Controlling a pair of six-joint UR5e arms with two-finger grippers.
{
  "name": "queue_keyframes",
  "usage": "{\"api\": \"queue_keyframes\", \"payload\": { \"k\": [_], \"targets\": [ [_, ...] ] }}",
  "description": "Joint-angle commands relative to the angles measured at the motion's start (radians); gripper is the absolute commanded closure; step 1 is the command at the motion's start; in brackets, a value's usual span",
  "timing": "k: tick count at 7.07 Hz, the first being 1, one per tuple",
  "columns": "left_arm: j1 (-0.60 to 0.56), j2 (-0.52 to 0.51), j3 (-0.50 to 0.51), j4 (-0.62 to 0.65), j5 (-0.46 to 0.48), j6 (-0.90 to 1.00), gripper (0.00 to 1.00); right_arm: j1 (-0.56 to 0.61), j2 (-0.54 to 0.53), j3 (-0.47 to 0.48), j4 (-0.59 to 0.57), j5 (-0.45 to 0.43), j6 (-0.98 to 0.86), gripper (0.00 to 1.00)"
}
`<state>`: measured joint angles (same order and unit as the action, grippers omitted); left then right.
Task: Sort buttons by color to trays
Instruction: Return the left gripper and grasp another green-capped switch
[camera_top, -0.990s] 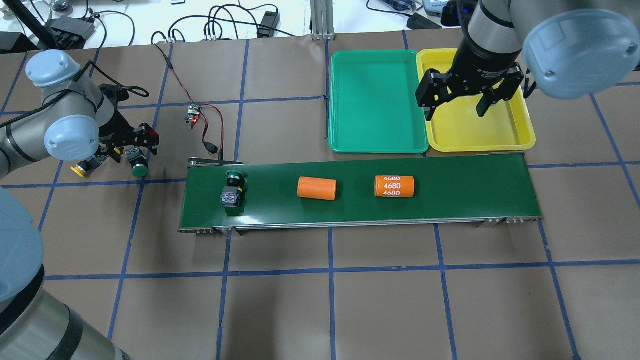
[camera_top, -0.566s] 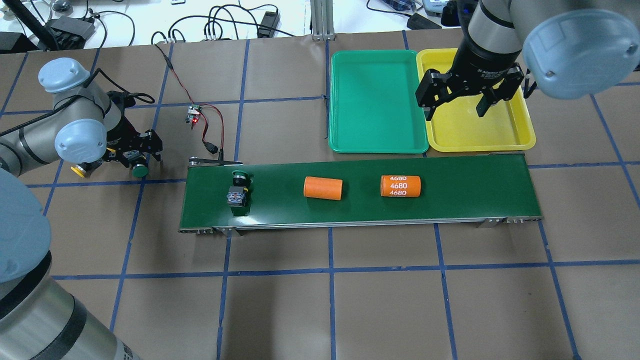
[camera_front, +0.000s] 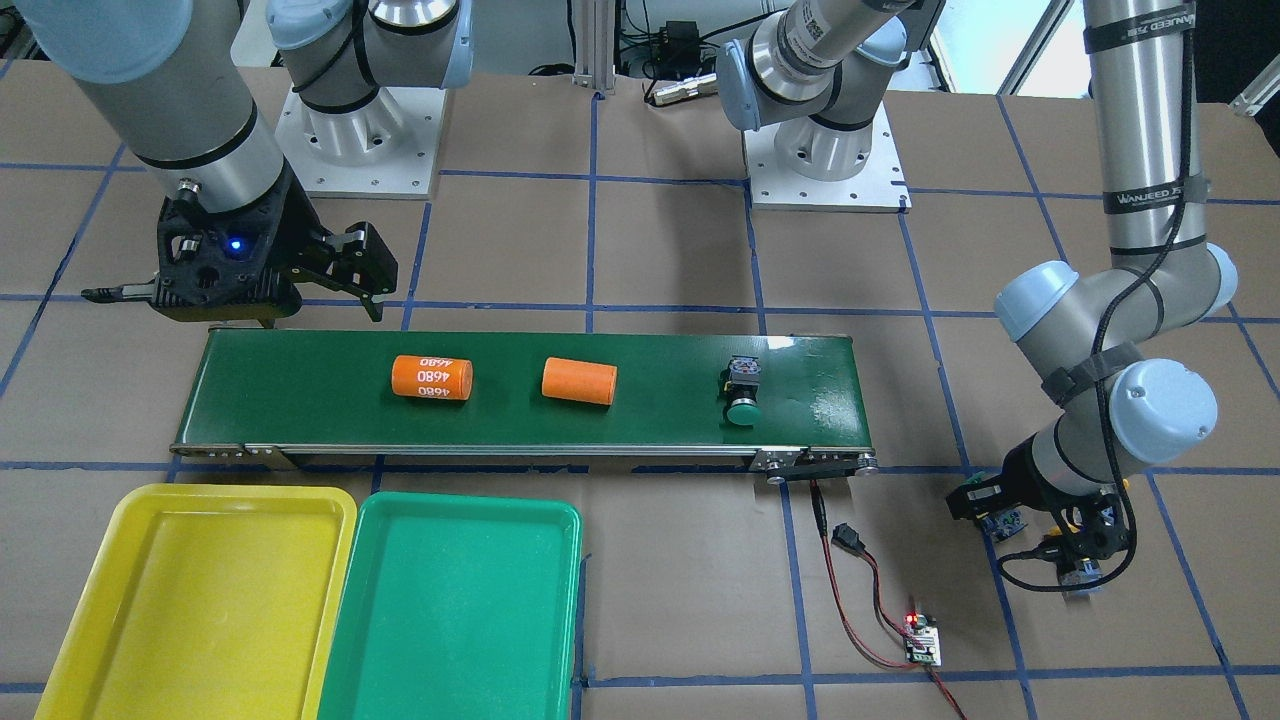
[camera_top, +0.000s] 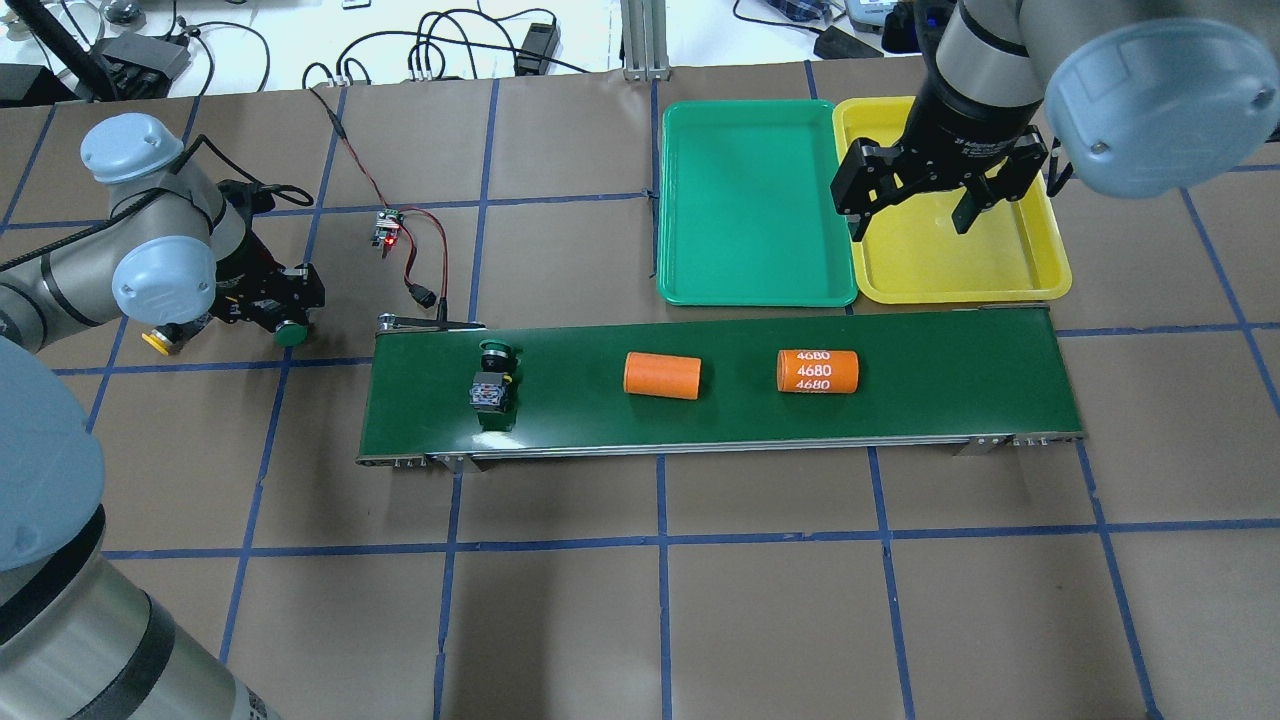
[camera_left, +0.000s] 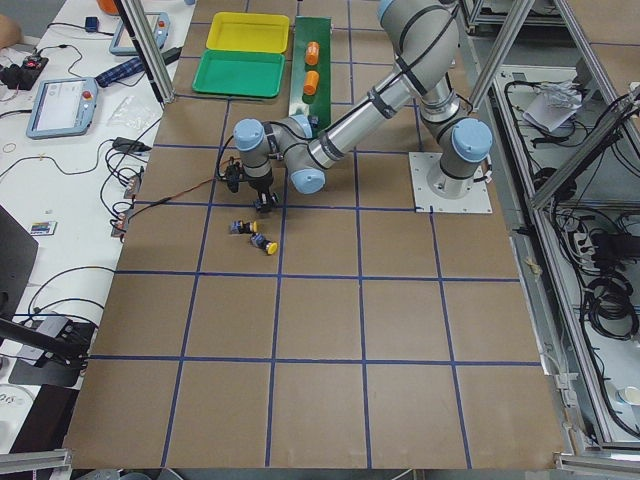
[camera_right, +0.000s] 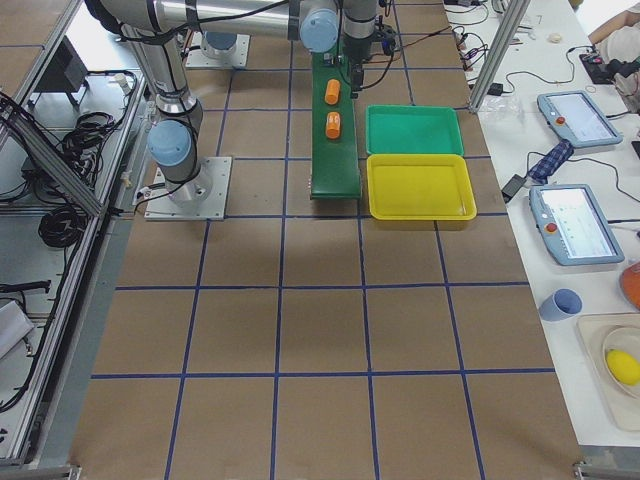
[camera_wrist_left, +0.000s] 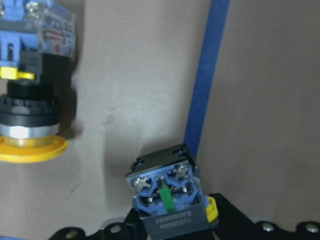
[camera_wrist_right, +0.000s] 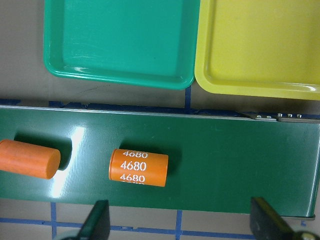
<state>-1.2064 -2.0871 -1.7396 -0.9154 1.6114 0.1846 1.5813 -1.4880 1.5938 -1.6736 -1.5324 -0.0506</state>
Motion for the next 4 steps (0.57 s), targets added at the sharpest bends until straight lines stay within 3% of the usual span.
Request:
{"api": "queue_keyframes", "payload": {
  "k": [1, 2, 4],
  "targets": [
    [-0.021, 0.077, -0.018, -0.026, -0.004, 0.007, 1.0, 0.0, 0.0, 0.0, 0.0, 0.0, 0.0, 0.0],
    [-0.05, 0.137, -0.024, -0.101, -0.013, 0.041, 1.0, -0.001, 0.0, 0.0, 0.0, 0.0, 0.0, 0.0],
    [-0.154, 0.232, -0.069, -0.135, -0.013, 0.091, 1.0, -0.001, 0.0, 0.0, 0.0, 0.0, 0.0, 0.0]
  ]
}}
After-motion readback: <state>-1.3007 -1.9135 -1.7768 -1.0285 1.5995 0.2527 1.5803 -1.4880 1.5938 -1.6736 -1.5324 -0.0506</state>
